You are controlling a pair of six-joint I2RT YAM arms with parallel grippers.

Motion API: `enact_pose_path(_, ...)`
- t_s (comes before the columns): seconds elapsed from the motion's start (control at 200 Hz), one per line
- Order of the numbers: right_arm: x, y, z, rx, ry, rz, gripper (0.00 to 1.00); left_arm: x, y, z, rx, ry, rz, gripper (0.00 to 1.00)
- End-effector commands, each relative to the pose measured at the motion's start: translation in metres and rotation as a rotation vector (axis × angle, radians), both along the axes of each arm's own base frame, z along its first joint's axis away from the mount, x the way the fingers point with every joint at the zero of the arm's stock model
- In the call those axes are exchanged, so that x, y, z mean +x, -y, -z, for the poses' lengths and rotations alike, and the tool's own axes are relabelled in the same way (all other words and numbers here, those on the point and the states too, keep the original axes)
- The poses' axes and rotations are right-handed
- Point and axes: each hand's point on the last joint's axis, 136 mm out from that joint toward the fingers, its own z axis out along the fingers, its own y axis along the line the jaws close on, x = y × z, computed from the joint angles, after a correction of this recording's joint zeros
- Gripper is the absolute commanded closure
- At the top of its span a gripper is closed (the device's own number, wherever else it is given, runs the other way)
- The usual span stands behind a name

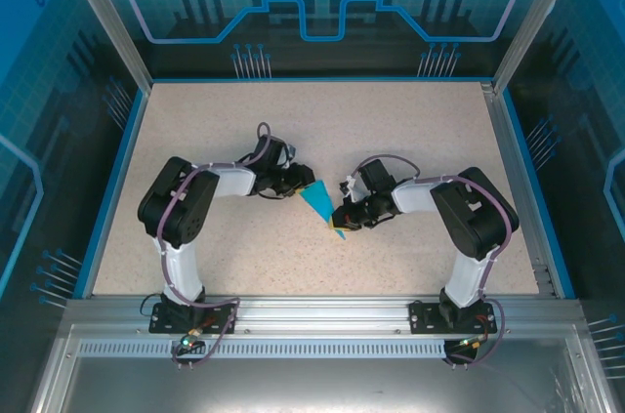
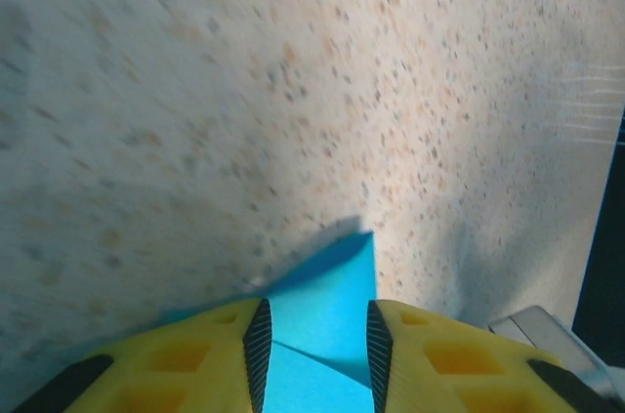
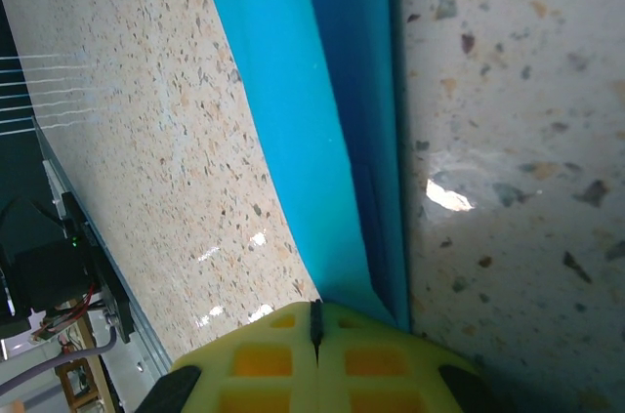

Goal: Fold a paper plane with a square sheet of paper (pick it up from the middle)
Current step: Fold the wing for the fifth time at the center of the table.

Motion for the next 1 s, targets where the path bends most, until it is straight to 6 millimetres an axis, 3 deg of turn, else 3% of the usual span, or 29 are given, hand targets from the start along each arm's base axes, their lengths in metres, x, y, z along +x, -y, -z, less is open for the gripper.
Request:
enact_pose_path(0.0,-0.042,0.035,0.038,-0.162,-0.211,0.015,1.0,0.013,-0.038,0.016,0.119,-0.004,-0.067,0.64)
enact_pose_path(0.34,-0.036,0.032,0.036,-0.149,-0.206,0.032,1.0,0.017,-0.039,-0.045,0.084,0.089,-0.076,0.6)
enact_pose_path(0.575,-0.033,0.03,0.035,-0.133,-0.199,0.056,1.0,-0.011,-0.007,-0.077,0.067,0.149,-0.014,0.6)
enact_pose_path(0.805,-0.03,0.028,0.035,-0.122,-0.199,0.071,1.0,-0.055,0.039,-0.07,0.058,0.144,0.087,0.63)
enact_pose_path(0.995,-0.031,0.029,0.037,-0.126,-0.2,0.078,1.0,-0.071,0.052,-0.045,0.034,0.102,0.107,0.65)
